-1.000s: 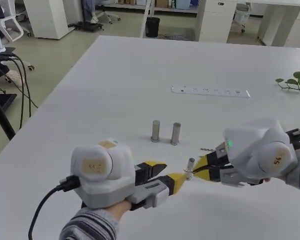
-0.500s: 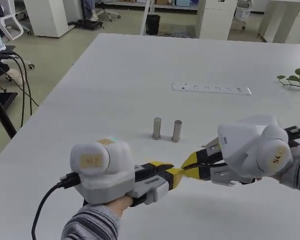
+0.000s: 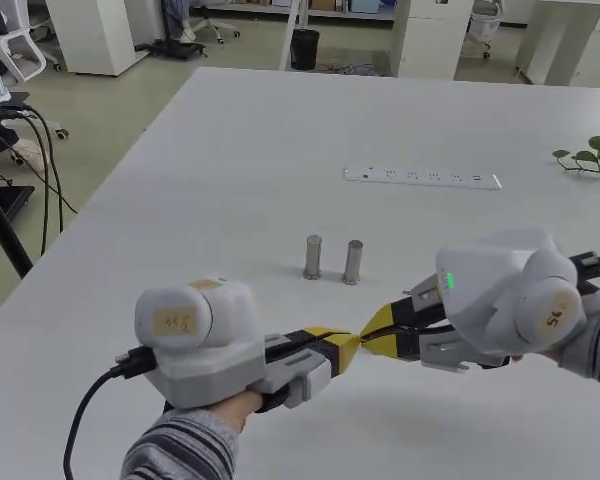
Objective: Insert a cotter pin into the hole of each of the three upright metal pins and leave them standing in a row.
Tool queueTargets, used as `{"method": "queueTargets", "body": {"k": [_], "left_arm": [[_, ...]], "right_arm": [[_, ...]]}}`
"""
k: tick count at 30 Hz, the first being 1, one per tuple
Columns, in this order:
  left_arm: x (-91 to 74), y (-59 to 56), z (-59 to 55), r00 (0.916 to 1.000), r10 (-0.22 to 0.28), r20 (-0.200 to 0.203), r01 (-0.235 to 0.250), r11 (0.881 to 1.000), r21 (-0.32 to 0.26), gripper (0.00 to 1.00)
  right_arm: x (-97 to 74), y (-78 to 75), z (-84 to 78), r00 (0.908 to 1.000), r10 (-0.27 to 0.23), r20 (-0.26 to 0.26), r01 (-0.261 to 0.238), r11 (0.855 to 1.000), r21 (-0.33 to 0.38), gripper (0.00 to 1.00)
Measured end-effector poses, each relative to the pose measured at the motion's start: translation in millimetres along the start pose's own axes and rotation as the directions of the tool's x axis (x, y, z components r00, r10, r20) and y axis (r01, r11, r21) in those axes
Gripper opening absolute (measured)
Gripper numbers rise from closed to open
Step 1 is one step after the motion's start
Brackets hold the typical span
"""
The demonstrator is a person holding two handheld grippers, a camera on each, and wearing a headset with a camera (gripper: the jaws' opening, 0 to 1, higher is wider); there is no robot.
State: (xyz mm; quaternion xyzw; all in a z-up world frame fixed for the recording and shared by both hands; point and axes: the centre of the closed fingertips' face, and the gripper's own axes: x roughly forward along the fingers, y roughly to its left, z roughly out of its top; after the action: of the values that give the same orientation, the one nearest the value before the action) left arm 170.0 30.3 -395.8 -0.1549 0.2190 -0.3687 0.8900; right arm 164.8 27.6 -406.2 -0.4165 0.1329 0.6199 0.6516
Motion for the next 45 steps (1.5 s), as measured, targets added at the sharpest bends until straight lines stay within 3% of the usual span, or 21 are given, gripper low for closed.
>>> {"method": "queueTargets", "body": {"k": [6,17,26,34,45], "left_arm": [[-0.5,-1.1,-0.9,1.0,-0.003,-0.002,0.003,1.0,-0.002,0.0],[-0.4,-6.2,-1.7,0.9998,-0.019,-0.01,0.02,0.996,0.085,0.0],[0.7,-9.8,-4.1,0.9991,-0.027,-0.031,0.032,0.988,0.149,0.0],[2.4,-14.6,-9.1,0.997,-0.034,-0.069,0.049,0.974,0.222,0.0],[3.5,-11.3,-11.4,0.9961,-0.019,-0.086,0.04,0.968,0.249,0.0]], "right_arm": [[0.1,0.3,0.5,1.0,0.0,0.0,0.0,1.0,0.001,0.0],[1.8,2.2,-4.7,0.9998,0.006,-0.017,-0.006,1.0,0.016,0.0],[0.8,3.7,-10.2,0.9994,0.022,-0.028,-0.021,0.999,0.033,0.0],[0.6,9.1,-17.3,0.998,0.043,-0.046,-0.042,0.998,0.04,0.0],[-0.7,7.9,-19.1,0.9969,0.034,-0.071,-0.034,0.999,-0.005,0.0]]}}
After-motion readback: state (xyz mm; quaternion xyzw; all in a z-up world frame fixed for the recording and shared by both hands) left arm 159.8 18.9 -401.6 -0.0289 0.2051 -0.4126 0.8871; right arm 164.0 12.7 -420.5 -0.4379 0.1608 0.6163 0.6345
